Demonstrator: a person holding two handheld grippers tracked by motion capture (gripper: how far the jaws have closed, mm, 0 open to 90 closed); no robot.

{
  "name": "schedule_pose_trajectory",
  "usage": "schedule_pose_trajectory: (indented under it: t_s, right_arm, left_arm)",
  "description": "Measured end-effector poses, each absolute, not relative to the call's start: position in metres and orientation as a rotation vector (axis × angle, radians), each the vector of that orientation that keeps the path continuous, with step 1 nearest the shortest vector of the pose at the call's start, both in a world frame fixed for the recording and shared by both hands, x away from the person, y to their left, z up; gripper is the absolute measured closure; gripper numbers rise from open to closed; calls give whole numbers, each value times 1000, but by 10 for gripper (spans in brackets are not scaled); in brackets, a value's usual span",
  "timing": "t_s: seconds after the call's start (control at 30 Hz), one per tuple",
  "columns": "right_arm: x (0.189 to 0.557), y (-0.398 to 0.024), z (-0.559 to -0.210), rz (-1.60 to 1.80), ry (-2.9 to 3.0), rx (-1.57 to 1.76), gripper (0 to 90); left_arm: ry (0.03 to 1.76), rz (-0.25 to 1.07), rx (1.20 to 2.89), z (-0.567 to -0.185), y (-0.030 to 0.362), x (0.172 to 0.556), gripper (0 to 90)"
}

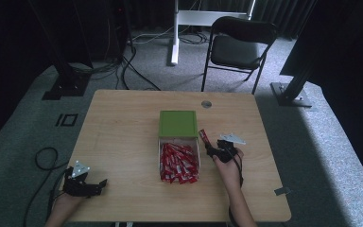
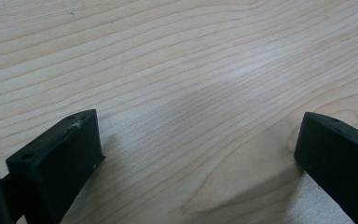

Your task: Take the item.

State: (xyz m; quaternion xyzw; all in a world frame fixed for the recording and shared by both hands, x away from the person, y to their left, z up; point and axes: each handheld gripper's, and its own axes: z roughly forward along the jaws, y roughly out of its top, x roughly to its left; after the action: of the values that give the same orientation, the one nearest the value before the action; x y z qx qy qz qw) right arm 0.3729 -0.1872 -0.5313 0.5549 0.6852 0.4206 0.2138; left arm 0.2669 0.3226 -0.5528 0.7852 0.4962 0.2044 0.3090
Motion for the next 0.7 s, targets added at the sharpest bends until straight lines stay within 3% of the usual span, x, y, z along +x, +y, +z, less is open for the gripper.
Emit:
schedule_pose_trajectory:
  t_s: [0.7]
  right_arm:
    - [348, -227, -520, 1147, 1850, 1520, 305]
  left_arm:
    - [1311, 540, 2075, -553, 323, 267, 14]
